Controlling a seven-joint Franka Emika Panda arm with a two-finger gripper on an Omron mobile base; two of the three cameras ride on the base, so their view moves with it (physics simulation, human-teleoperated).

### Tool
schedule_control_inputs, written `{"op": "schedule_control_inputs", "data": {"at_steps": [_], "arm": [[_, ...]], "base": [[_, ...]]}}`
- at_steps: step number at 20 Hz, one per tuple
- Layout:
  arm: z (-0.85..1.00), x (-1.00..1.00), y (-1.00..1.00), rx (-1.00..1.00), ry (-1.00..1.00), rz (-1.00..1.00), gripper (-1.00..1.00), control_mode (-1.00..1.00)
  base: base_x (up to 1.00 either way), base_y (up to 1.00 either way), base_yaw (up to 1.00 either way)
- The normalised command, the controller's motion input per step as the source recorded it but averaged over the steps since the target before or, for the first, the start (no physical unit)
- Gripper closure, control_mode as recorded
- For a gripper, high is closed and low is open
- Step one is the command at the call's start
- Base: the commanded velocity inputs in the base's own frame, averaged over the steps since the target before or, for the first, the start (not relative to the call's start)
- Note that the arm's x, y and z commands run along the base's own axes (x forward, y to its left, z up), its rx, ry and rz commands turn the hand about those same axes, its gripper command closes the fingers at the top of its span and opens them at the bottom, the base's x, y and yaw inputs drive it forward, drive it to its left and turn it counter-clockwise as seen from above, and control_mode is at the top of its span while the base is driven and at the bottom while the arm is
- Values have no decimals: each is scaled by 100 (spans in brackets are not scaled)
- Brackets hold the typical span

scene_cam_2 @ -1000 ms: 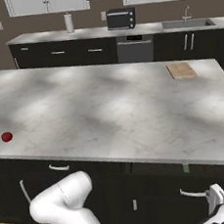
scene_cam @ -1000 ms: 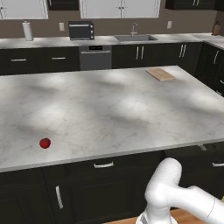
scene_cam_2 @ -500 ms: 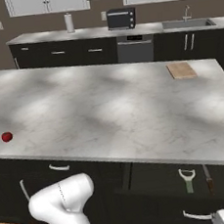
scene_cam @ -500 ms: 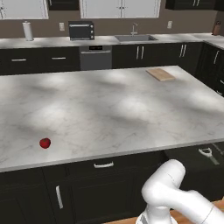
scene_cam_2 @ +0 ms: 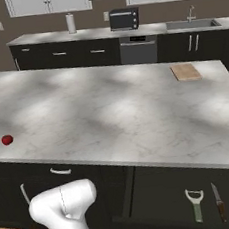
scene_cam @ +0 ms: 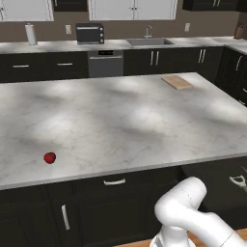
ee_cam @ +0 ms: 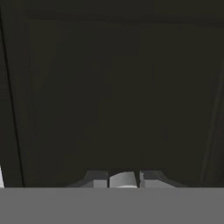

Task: Open the drawer on the right and place the cutting tools on the cutting board.

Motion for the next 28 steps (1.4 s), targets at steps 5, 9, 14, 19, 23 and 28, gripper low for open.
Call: {"op": "schedule_control_inputs", "data": {"at_steps": [5,9,14,19,23,28], "arm": [[18,-93,-9,3,-11,-1,-100,-100],[53,-24,13,-2,12,-2,-100,-100],[56,-24,0,-1,11,-1,-100,-100],[55,-2,19,-9,23,0,-100,-100],[56,9,38,-15,34,0,-100,-100],[43,23,21,-7,30,0,-100,-100]], "base": [[0,0,0],[0,0,0],[0,0,0],[0,0,0],[0,0,0],[0,0,0]]}}
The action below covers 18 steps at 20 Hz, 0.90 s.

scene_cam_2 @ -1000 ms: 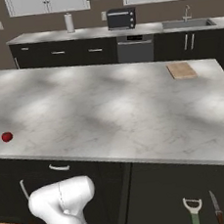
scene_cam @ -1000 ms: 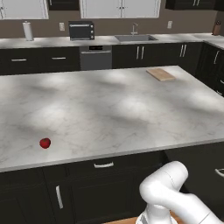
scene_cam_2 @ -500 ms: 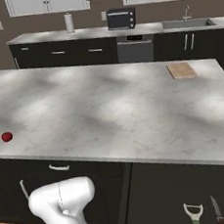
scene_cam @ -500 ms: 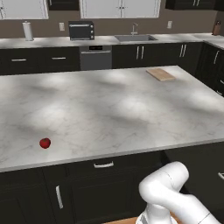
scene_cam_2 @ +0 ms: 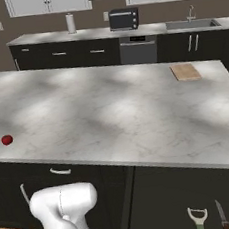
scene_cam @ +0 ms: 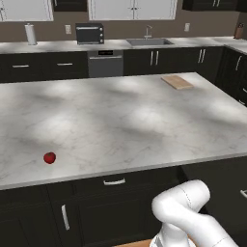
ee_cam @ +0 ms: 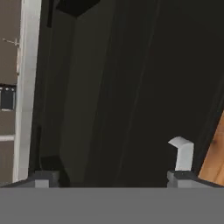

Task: Open the drawer on the right and place the cutting tools on the cutting board.

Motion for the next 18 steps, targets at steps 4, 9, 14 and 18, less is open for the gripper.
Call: {"op": "schedule_control_inputs", "data": {"at_steps": [4,9,14,18], "arm": [[35,40,22,-5,27,0,-100,-100],[39,43,23,-7,33,0,-100,-100],[56,-1,1,0,5,0,-100,-100],[39,-58,-23,6,-15,0,-100,-100]], "base": [[0,0,0],[0,0,0],[0,0,0],[0,0,0]]}}
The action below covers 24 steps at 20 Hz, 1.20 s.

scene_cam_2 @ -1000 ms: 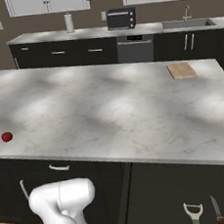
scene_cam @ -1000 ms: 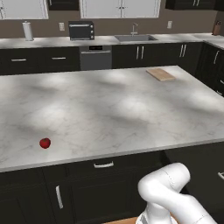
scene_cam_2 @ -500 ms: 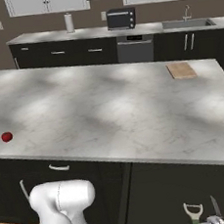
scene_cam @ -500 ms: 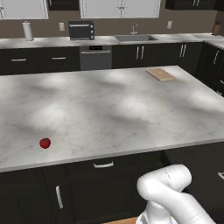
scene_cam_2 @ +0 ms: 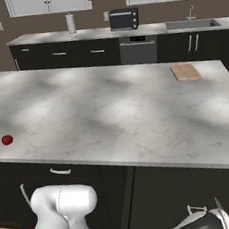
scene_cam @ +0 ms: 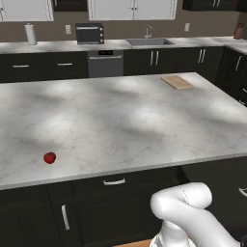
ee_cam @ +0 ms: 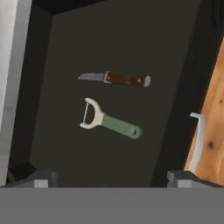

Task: Open the drawer on the right and place the cutting tools on the cutting board.

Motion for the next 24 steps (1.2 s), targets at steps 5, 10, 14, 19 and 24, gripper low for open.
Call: {"op": "schedule_control_inputs", "data": {"at_steps": [5,10,14,19,24], "arm": [[94,-32,0,2,-11,10,-100,-100],[57,5,41,-10,0,21,-100,-100],[-27,25,83,-18,0,30,-100,-100],[-50,25,100,-22,1,24,-100,-100],[62,48,100,-19,20,15,-100,-100]], "base": [[0,0,0],[0,0,0],[0,0,0],[0,0,0],[0,0,0]]}}
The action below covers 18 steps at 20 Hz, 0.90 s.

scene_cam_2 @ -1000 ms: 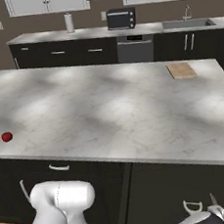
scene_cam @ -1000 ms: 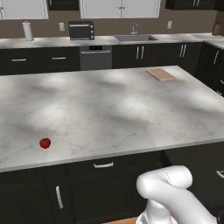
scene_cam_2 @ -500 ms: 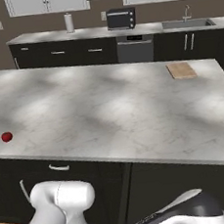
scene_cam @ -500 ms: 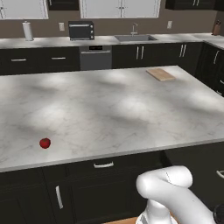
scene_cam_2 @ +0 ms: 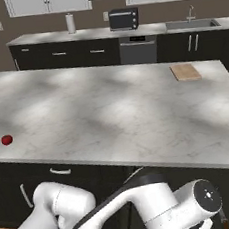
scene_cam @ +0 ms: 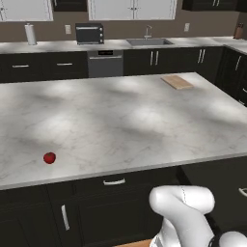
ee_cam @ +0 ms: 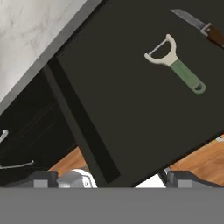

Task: Open the drawer on the right and place the cutting tools on the cutting board.

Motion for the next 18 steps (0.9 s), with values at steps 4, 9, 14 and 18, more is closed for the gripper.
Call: {"op": "schedule_control_inputs", "data": {"at_steps": [4,9,14,18], "arm": [[48,44,62,-23,23,15,-100,-100],[-26,5,-1,-3,1,1,-100,-100],[-38,40,0,-8,8,5,-100,-100],[-26,61,-2,-5,14,10,-100,-100]], "base": [[0,0,0],[0,0,0],[0,0,0],[0,0,0]]}}
